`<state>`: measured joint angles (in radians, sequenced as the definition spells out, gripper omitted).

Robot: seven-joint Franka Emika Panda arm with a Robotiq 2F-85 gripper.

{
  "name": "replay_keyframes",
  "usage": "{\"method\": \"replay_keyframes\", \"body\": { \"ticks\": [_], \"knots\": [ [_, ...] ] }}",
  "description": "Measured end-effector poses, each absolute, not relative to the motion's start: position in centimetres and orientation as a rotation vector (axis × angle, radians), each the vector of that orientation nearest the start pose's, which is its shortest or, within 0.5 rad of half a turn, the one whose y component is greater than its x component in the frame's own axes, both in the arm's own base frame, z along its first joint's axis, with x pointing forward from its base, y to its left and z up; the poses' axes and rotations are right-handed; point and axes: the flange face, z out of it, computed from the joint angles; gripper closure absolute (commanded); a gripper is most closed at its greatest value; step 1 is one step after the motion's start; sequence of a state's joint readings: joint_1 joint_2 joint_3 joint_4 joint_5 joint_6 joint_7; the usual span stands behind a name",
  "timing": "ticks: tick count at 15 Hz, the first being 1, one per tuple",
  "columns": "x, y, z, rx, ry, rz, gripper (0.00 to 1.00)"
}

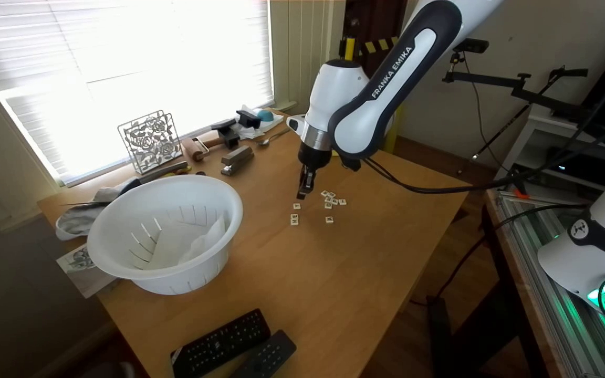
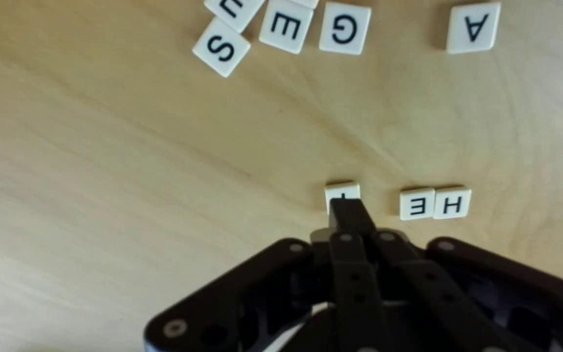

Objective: Create the word 'Met'.

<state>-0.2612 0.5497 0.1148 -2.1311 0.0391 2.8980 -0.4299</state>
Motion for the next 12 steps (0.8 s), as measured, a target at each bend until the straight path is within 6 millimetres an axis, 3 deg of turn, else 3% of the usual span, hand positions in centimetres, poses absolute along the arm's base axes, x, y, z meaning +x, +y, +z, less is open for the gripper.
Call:
{"method": "replay_keyframes", "body": {
  "ticks": [12],
  "knots": [
    [58.7,-8.9,15.5,-3.052,-0.425,-0.369,1.00]
  ]
}}
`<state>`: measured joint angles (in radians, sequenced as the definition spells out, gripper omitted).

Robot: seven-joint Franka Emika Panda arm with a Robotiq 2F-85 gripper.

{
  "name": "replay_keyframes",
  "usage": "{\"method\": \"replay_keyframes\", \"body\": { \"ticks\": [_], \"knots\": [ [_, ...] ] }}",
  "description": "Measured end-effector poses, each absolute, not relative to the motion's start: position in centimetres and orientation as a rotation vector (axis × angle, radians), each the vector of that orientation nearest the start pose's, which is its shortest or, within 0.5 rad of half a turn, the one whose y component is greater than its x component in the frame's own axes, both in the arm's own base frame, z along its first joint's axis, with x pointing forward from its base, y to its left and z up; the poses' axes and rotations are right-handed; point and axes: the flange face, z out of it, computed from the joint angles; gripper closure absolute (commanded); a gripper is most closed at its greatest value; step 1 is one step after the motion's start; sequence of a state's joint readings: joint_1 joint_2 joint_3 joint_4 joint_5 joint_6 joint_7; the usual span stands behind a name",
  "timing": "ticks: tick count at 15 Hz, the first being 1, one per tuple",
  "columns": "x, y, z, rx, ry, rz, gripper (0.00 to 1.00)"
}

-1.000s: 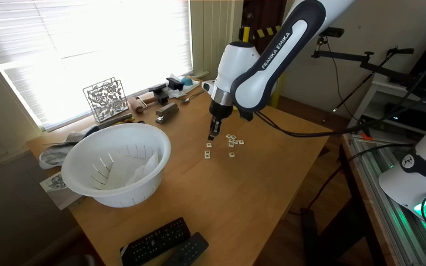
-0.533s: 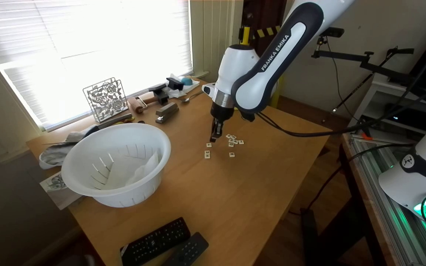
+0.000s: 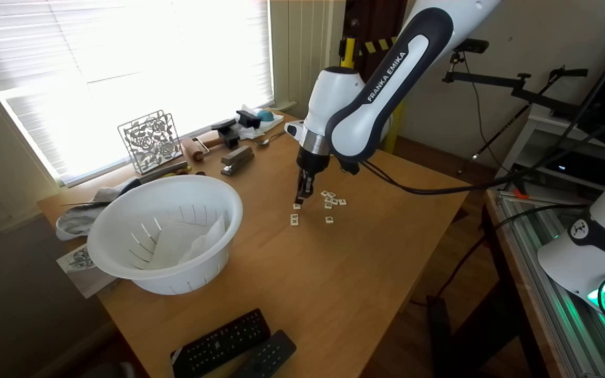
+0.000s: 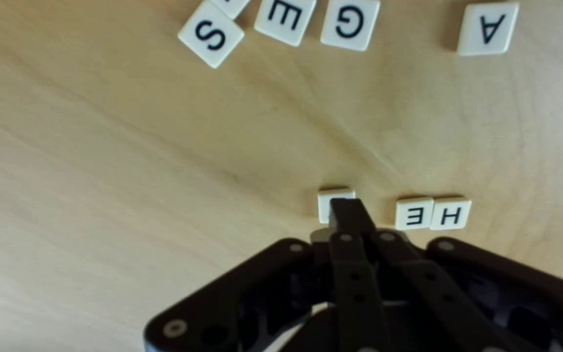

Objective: Create the word 'Met'.

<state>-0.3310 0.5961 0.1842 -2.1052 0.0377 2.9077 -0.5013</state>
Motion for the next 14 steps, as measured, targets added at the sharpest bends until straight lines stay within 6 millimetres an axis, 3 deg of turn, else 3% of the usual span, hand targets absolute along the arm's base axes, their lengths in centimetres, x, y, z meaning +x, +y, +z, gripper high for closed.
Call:
{"method": "replay_keyframes", "body": {
  "ticks": [14],
  "knots": [
    [59.23,-9.05,14.47,-3.042,-0.450,-0.372,1.00]
  ]
}}
